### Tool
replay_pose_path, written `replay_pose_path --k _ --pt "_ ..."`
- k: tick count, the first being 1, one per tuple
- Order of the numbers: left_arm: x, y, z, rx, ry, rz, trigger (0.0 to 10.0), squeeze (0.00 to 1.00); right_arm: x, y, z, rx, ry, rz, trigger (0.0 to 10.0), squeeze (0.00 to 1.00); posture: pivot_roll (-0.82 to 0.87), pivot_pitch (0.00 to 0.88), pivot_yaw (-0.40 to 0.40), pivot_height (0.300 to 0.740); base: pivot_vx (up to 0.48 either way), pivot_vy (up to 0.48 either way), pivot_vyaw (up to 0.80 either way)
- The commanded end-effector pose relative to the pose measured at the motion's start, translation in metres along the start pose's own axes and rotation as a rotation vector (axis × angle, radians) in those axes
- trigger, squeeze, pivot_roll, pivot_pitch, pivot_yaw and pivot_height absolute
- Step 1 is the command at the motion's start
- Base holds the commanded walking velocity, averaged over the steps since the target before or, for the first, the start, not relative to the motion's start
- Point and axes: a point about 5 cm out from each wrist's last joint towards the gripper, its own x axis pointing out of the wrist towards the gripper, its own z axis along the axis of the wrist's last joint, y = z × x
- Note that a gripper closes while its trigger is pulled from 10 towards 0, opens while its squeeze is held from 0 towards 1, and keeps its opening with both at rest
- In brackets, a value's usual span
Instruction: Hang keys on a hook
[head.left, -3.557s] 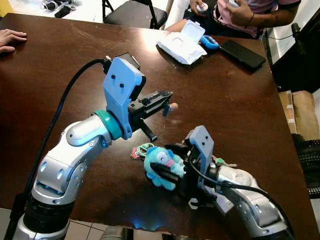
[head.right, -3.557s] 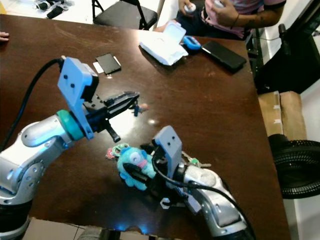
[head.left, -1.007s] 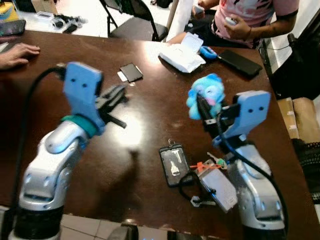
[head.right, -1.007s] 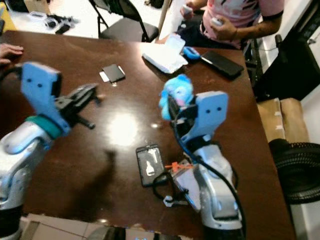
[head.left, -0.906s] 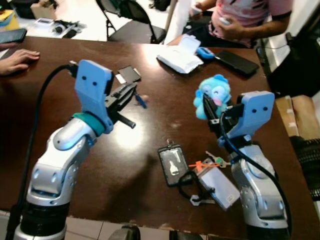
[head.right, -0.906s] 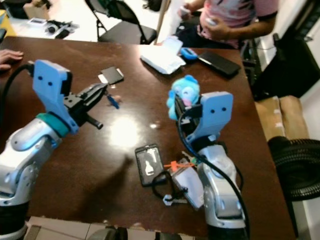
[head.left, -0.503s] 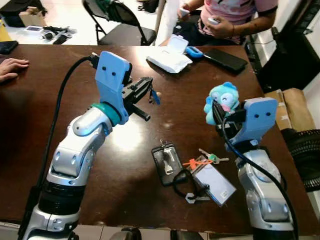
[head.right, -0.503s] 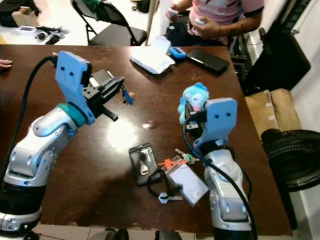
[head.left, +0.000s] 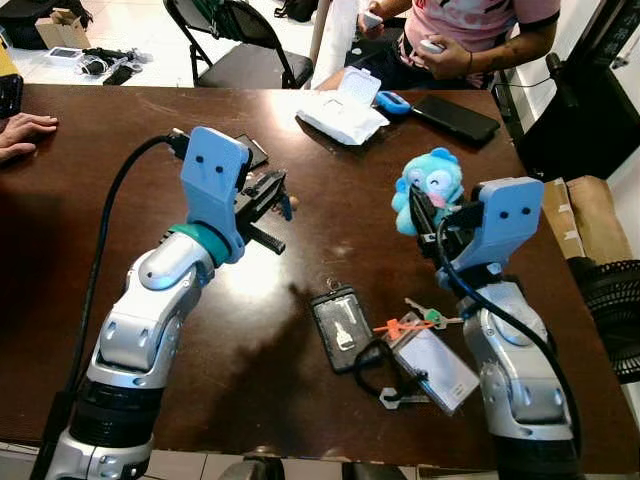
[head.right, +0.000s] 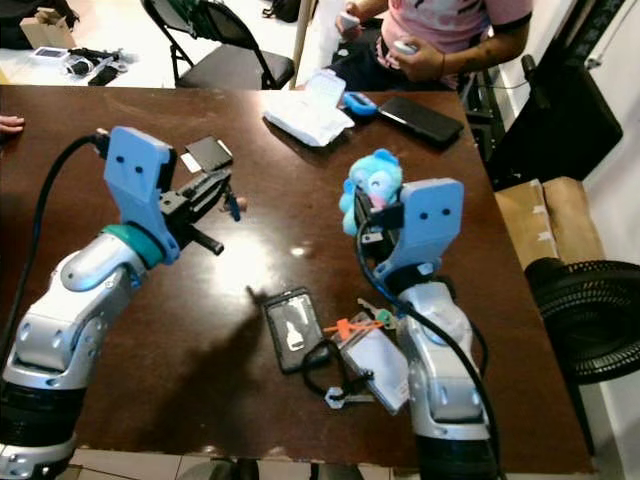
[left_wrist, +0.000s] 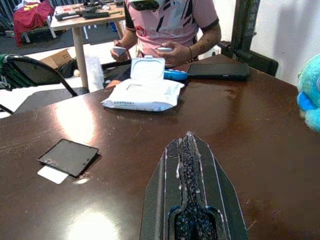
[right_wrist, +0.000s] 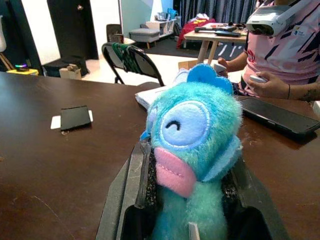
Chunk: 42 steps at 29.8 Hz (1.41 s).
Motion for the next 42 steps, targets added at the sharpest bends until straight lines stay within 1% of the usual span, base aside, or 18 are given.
replay_pose_path --k 1,6,13,23,27,42 --pt "-0.0025 0.0021 -0.0079 -0.005 0.024 0.012 10.0 0.0 -0.0008 0.0027 -0.0009 -0.002 -0.004 0.007 10.0 0.0 -0.1 0.088 0.116 0.74 -0.311 0.0 0.0" --pt "-0.0033 0.0027 -0.0083 -0.003 0.028 0.009 10.0 0.0 -0.0005 0.0029 -0.0021 0.011 -0.006 -0.006 10.0 0.0 -0.1 0.085 0.124 0.74 -0.317 0.0 0.0" --pt "-0.0058 0.0 -0.0102 -0.005 0.038 -0.003 10.0 0.0 0.0018 0.0088 -0.0046 0.032 -0.005 -0.01 10.0 0.0 -0.1 0.093 0.128 0.74 -0.331 0.0 0.0" --pt "-0.0052 -0.0003 -0.0091 -0.005 0.035 -0.003 10.0 0.0 0.0017 0.008 -0.0069 0.035 0.001 -0.013 10.0 0.0 -0.08 0.088 0.137 0.74 -0.38 0.0 0.0" --pt "-0.0044 0.0017 -0.0082 0.001 0.031 0.007 10.0 0.0 0.006 0.0106 -0.0069 0.04 -0.003 -0.002 10.0 0.0 -0.07 0.082 0.127 0.74 -0.389 0.0 0.0" --pt "-0.0057 0.003 -0.0092 -0.004 0.023 0.026 10.0 0.0 0.0082 0.0115 -0.0094 0.031 0.003 0.015 10.0 0.0 -0.07 0.07 0.106 0.74 -0.392 0.0 0.0"
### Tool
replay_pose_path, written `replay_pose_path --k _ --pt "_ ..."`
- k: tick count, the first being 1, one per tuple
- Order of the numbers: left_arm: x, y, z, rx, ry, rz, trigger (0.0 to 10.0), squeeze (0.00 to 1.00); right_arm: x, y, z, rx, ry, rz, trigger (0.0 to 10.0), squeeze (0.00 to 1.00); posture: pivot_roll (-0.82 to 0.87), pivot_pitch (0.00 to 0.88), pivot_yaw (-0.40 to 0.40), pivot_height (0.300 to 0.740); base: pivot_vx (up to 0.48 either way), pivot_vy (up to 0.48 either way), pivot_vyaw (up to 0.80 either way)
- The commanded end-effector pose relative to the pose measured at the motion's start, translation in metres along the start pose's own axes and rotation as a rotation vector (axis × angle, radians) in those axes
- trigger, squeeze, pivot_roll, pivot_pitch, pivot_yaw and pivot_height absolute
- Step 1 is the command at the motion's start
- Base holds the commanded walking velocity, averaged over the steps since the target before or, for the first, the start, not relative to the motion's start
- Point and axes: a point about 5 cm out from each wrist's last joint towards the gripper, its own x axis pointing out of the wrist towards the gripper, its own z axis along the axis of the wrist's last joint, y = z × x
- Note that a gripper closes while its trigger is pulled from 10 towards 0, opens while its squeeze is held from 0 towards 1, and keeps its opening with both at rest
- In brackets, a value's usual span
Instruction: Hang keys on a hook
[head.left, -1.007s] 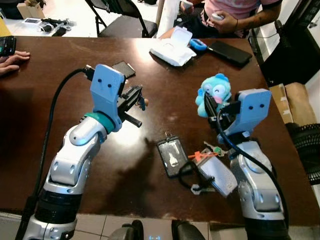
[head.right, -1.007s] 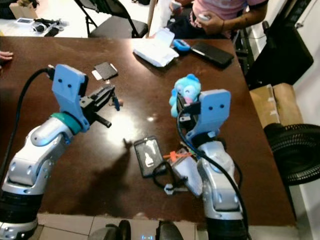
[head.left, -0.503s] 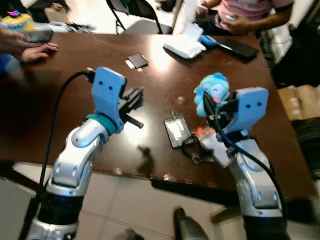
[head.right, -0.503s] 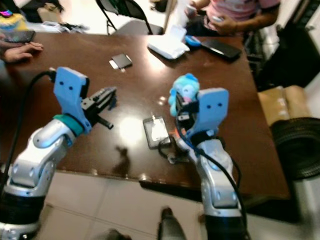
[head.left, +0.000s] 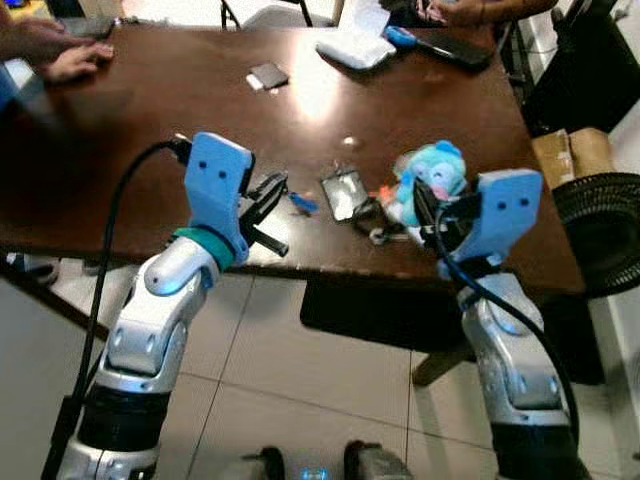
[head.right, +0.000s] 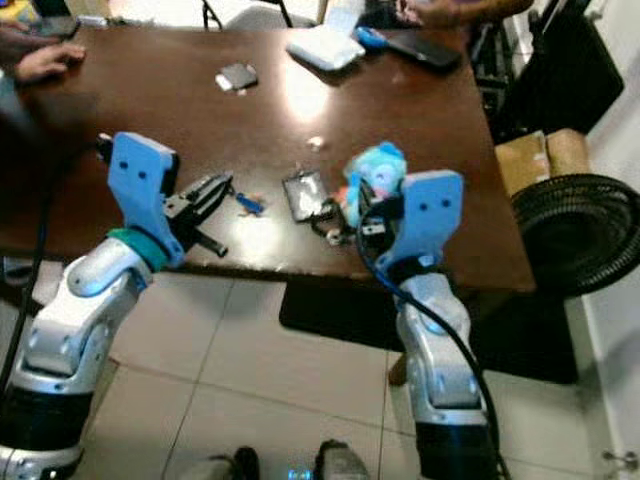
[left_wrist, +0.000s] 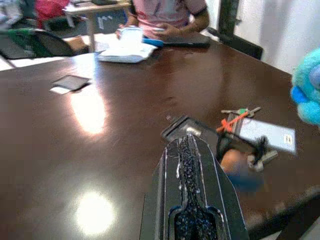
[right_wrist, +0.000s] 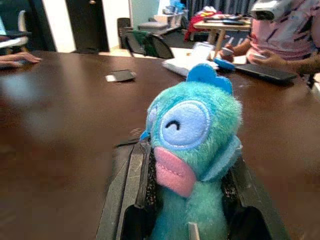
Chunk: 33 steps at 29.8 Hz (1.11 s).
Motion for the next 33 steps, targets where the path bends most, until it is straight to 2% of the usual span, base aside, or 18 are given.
replay_pose_path --k 1,9,15,33 --pt "-0.004 0.0023 -0.0071 -0.008 0.022 0.011 10.0 0.0 -0.0014 0.0039 -0.004 -0.001 0.011 0.014 10.0 0.0 -0.07 0.071 0.106 0.74 -0.394 0.0 0.0" --pt "-0.0051 0.0006 -0.0072 -0.01 0.026 0.011 10.0 0.0 -0.0024 0.0045 -0.0047 -0.017 0.012 0.029 10.0 0.0 -0.06 0.081 0.112 0.74 -0.39 0.0 0.0" --pt "-0.0046 0.0013 -0.0065 -0.004 0.038 0.01 10.0 0.0 -0.0019 0.0054 -0.0057 -0.016 0.014 0.034 10.0 0.0 -0.06 0.083 0.115 0.74 0.0 0.0 0.0" --pt "-0.0049 -0.0002 -0.0048 0.009 0.043 0.003 10.0 0.0 0.0005 0.0084 -0.0086 -0.003 0.021 0.05 10.0 0.0 -0.05 0.083 0.113 0.74 0.0 0.0 0.8"
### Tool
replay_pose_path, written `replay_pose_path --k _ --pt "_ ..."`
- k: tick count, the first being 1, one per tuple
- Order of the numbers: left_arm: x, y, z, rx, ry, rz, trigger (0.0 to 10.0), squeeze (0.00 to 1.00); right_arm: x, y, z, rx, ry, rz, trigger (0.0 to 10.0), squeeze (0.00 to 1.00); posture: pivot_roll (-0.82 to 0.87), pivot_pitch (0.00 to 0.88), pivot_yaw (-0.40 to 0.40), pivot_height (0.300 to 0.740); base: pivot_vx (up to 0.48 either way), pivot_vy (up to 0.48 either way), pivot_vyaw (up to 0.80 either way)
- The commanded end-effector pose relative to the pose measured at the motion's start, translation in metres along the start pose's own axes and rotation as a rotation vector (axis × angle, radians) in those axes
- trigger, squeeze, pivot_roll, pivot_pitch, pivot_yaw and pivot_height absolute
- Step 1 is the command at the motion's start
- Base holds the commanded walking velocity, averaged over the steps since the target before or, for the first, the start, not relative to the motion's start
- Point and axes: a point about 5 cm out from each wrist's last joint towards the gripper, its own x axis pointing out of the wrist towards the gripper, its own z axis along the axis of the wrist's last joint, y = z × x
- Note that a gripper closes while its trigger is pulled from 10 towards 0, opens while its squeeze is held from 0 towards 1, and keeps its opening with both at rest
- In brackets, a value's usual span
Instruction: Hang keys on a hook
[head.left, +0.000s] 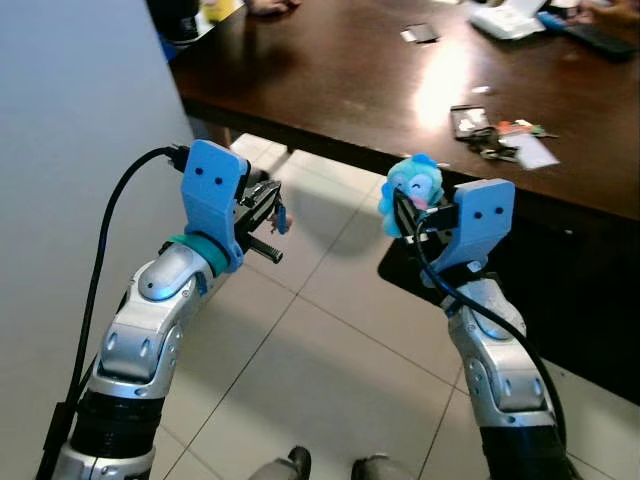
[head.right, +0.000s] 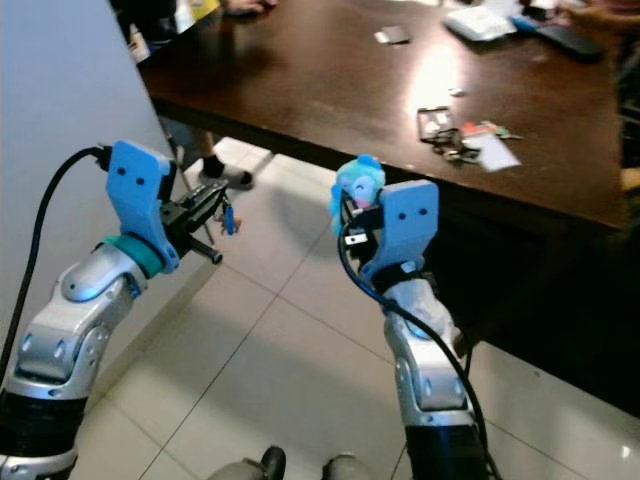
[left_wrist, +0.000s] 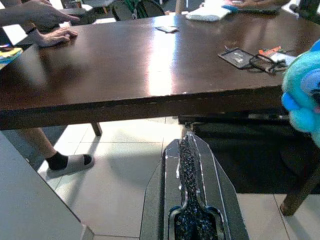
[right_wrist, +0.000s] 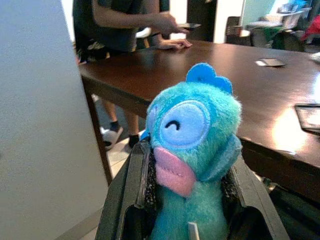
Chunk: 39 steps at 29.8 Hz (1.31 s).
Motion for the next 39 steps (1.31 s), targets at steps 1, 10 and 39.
replay_pose_path --k 1,10,39 --pt "-0.003 0.004 0.0 0.017 0.009 0.012 10.0 0.0 0.001 0.005 0.001 0.007 -0.01 0.017 10.0 0.0 -0.05 0.083 0.113 0.74 0.0 0.0 0.8" --pt "-0.002 0.003 0.0 0.017 0.012 0.008 10.0 0.0 0.0 0.004 0.0 0.006 -0.008 0.016 10.0 0.0 -0.05 0.088 0.117 0.74 0.0 0.0 0.8" --pt "-0.039 -0.024 0.058 0.238 -0.17 -0.11 10.0 0.0 -0.036 -0.01 0.041 -0.047 -0.11 -0.064 10.0 0.0 -0.07 0.108 0.098 0.74 0.0 0.0 0.78"
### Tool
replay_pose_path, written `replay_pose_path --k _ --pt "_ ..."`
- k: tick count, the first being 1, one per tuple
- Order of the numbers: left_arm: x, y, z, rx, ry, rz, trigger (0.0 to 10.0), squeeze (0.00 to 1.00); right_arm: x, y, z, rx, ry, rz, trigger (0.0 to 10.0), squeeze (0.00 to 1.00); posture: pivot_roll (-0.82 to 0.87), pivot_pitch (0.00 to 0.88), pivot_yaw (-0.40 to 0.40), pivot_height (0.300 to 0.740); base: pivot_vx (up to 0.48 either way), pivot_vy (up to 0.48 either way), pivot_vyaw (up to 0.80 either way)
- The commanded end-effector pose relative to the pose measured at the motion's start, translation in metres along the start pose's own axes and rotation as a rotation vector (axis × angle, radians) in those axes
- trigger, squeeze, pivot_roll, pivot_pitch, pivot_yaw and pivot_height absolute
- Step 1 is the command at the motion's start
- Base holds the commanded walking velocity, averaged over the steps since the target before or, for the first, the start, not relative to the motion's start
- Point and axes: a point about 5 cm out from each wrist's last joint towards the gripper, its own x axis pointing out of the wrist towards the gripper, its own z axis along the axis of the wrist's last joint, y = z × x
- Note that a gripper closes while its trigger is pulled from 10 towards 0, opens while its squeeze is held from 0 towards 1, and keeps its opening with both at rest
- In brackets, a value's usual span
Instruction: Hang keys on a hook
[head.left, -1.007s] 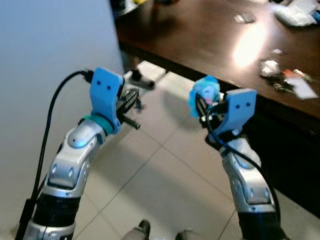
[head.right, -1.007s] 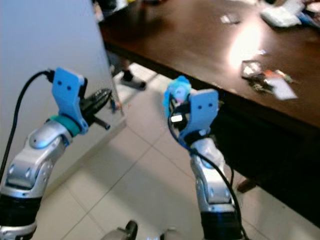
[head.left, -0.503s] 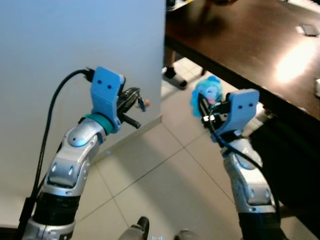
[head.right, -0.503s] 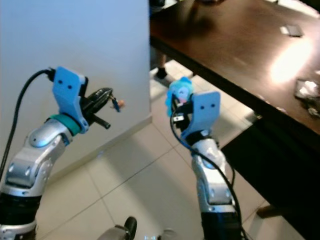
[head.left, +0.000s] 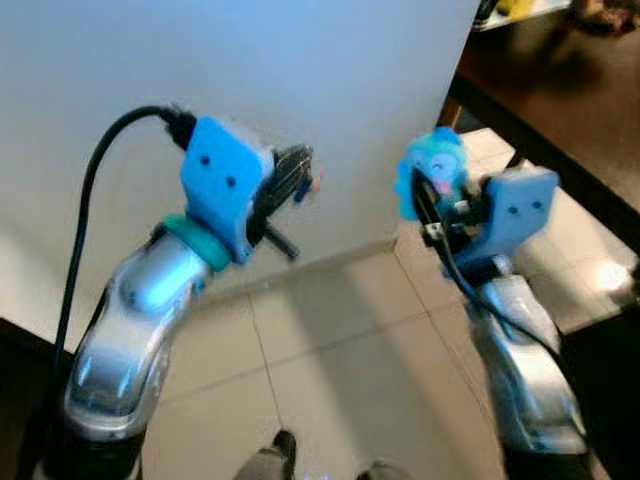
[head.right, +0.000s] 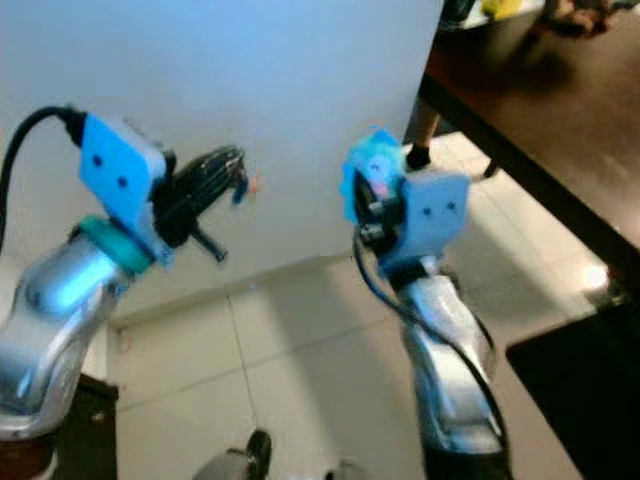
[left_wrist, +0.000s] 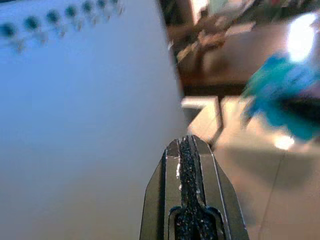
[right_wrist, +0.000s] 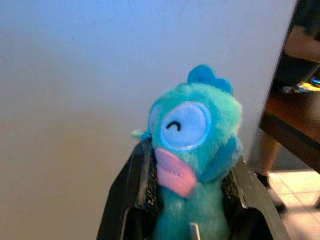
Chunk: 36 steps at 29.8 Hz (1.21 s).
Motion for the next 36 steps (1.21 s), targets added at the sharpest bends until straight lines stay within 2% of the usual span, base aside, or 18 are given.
replay_pose_path --k 1,3,5,6,8,10,11,14,16,21,36 --pt "-0.004 -0.001 0.004 0.003 -0.001 0.007 10.0 0.0 -0.004 0.004 0.011 0.001 -0.029 0.01 10.0 0.0 -0.07 0.108 0.098 0.74 0.0 0.0 0.77" --pt "-0.005 0.0 0.004 0.002 0.007 0.027 10.0 0.0 -0.012 0.008 0.027 -0.01 -0.081 0.028 10.0 0.0 -0.08 0.109 0.101 0.74 0.0 0.0 0.63" --pt "-0.005 0.0 0.004 0.002 0.007 0.027 10.0 0.0 -0.012 0.008 0.027 -0.01 -0.081 0.028 10.0 0.0 -0.08 0.109 0.101 0.74 0.0 0.0 0.49" --pt "-0.004 -0.001 0.003 0.009 0.012 0.035 10.0 0.0 -0.019 0.012 0.044 -0.004 -0.142 0.051 10.0 0.0 -0.09 0.109 0.107 0.74 0.0 0.0 0.0" --pt "-0.004 -0.001 0.003 0.009 0.012 0.035 10.0 0.0 -0.019 0.012 0.044 -0.004 -0.142 0.051 10.0 0.0 -0.09 0.109 0.107 0.74 0.0 0.0 0.0" --pt "0.002 -0.001 0.001 0.017 0.011 0.034 10.0 0.0 -0.027 0.017 0.065 0.005 -0.239 0.087 10.0 0.0 -0.1 0.105 0.123 0.74 0.0 0.0 0.0" --pt "0.002 -0.001 0.001 0.017 0.011 0.034 10.0 0.0 -0.027 0.017 0.065 0.005 -0.239 0.087 10.0 0.0 -0.1 0.105 0.123 0.74 0.0 0.0 0.0" --pt "0.016 -0.002 0.004 0.001 -0.019 0.043 10.0 0.0 -0.033 0.027 0.078 -0.009 -0.311 0.18 10.0 0.0 -0.12 0.1 0.14 0.74 0.0 0.0 0.0" --pt "0.025 -0.002 0.008 -0.005 -0.042 0.046 10.0 0.0 -0.032 0.034 0.078 -0.012 -0.315 0.245 10.0 0.0 -0.12 0.097 0.143 0.74 0.122 0.0 0.0" --pt "0.038 0.0 0.012 0.003 -0.072 0.052 10.0 0.0 -0.026 0.04 0.075 -0.016 -0.304 0.317 10.0 0.0 -0.12 0.086 0.141 0.74 0.331 0.0 0.0" --pt "0.05 0.0 0.013 -0.002 -0.108 0.054 10.0 0.0 -0.021 0.03 0.065 0.0 -0.27 0.274 10.0 0.0 -0.12 0.069 0.128 0.74 0.385 0.0 0.0"
